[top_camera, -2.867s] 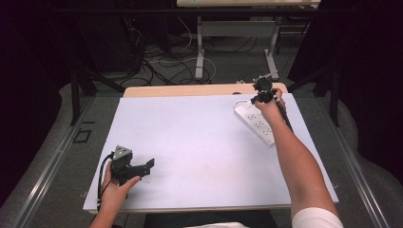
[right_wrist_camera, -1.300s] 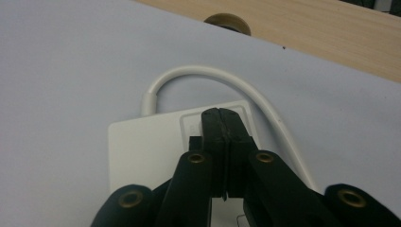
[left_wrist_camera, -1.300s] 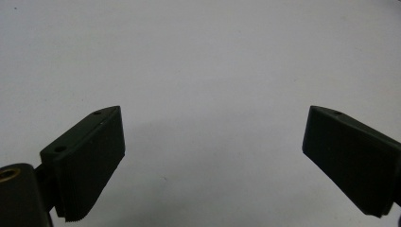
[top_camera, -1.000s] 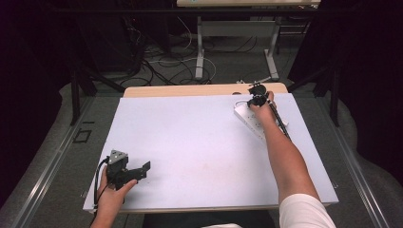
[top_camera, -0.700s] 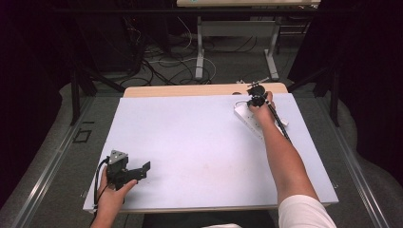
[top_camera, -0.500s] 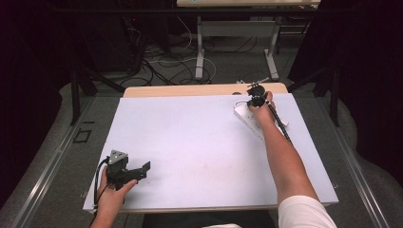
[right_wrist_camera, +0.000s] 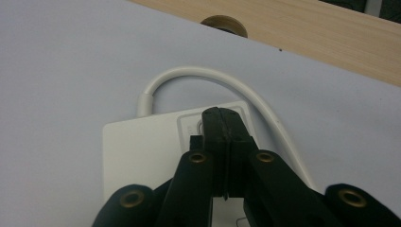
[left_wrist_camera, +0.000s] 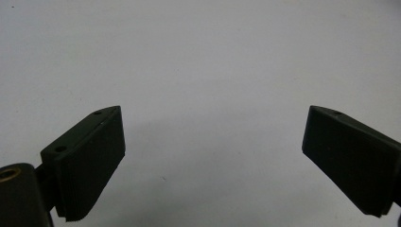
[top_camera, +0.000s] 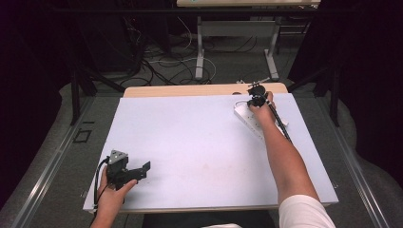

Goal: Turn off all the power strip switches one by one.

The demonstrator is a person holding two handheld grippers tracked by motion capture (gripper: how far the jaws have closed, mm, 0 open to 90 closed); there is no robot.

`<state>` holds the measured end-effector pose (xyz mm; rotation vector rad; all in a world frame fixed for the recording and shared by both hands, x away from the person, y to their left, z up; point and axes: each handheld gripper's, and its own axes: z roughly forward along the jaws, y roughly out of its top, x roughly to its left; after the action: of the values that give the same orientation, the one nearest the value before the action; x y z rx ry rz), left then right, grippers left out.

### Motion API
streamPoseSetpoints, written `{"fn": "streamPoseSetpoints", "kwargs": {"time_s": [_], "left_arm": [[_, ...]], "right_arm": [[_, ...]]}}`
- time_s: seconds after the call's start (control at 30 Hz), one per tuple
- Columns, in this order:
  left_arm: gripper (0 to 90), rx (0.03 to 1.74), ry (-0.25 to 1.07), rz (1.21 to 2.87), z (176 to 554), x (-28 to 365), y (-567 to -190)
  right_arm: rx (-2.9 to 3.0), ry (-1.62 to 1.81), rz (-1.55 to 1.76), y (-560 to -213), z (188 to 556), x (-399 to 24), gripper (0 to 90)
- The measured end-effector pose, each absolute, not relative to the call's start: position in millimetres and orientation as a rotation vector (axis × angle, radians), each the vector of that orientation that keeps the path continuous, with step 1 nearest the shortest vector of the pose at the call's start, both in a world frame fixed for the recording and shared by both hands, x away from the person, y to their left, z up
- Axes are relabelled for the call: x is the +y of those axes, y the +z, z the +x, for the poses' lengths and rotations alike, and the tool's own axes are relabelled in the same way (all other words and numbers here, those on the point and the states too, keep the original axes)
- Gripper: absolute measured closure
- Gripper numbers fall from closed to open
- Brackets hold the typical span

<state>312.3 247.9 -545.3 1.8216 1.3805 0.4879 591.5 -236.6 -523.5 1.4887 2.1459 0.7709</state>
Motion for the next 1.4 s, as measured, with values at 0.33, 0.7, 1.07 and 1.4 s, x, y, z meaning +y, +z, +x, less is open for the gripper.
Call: {"fn": "streamPoseSetpoints", "kwargs": {"time_s": [0.33, 0.7, 1.07, 1.4], "left_arm": [[6.7, 1.372, 0.485, 1.826, 314, 245, -545], [6.8, 1.374, 0.487, 1.820, 314, 245, -544], [6.9, 1.371, 0.488, 1.816, 315, 245, -543], [7.1, 1.370, 0.491, 1.813, 315, 245, -543]], "right_arm": [[2.179, 0.734, 1.496, -519, 587, -238, 90.0], [2.199, 0.724, 1.502, -510, 583, -240, 90.0], [2.198, 0.702, 1.526, -503, 578, -245, 90.0], [2.215, 0.665, 1.546, -497, 574, -249, 90.0]]}}
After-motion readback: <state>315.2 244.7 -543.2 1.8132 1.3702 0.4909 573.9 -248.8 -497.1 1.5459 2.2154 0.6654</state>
